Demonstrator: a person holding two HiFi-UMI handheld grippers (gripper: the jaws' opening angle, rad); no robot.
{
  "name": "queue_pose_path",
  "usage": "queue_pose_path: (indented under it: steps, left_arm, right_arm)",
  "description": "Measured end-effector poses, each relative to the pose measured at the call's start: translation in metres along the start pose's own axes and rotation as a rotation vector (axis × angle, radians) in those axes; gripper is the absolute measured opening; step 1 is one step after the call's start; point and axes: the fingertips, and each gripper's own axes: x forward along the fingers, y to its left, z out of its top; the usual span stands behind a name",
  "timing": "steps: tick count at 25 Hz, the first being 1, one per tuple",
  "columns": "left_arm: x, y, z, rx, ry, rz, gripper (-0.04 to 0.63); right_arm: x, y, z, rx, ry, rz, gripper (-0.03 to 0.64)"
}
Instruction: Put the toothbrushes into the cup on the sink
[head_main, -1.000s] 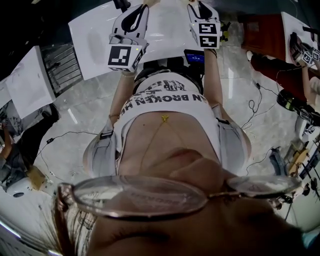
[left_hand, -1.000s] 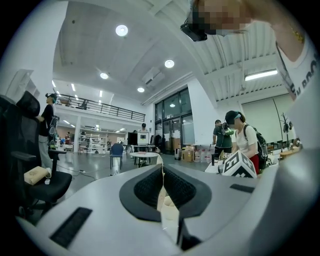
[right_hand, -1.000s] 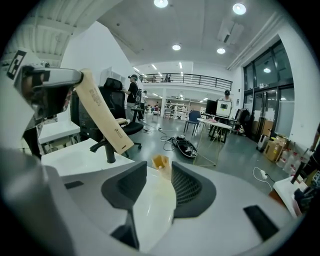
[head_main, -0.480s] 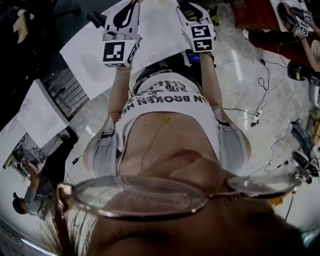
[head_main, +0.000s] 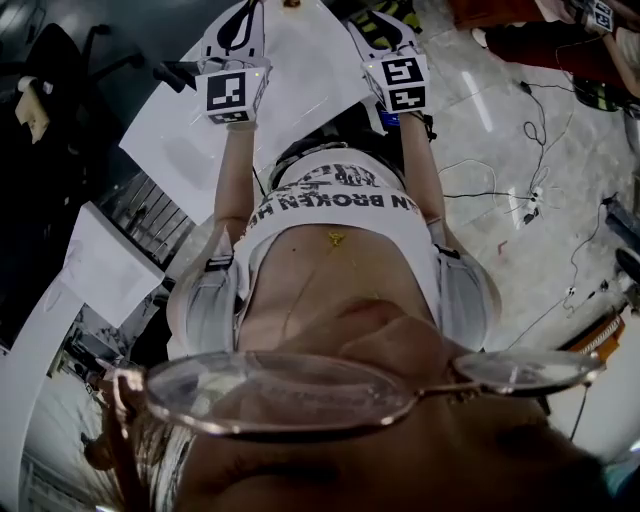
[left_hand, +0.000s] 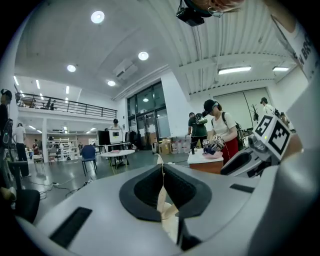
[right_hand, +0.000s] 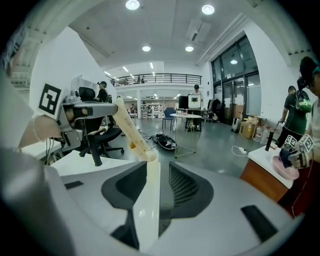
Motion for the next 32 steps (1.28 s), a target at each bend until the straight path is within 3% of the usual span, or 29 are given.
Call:
queue_pose_path:
  steps: [6,16,24,29,32]
  left_arm:
    - [0.026,-0.004,-0.039,-0.019,0.077,-0.029,0.017]
    - [0.052,-0.008,-0.096,-0.153,0.182,-0.064,0.017]
    - [0.05,-0.012,-0.101,-0.217,0.185,-0.081,0.018]
    - [0.046,-0.014,-0.096,-0.204,0.166,-0.103,0.023]
    - [0.04,-0.017,-0.091,-0.213,0.163,-0.107,0.099]
  right_arm:
    - [-0.007,-0.01,-0.007,0.039,0.009,-0.013,0.147]
    - [-0.003,-0.005,-0.011,0.031,0.008,0.002,0.054]
    - [-0.008,-0.001,-0.007,0.026,0.001,0.015,0.054]
    - [-0.01,0.001,-0.004,0.015,-0.007,0.014,0.054]
    - [-0.012,0.001,-0.001,0.008,-0.013,0.012,0.054]
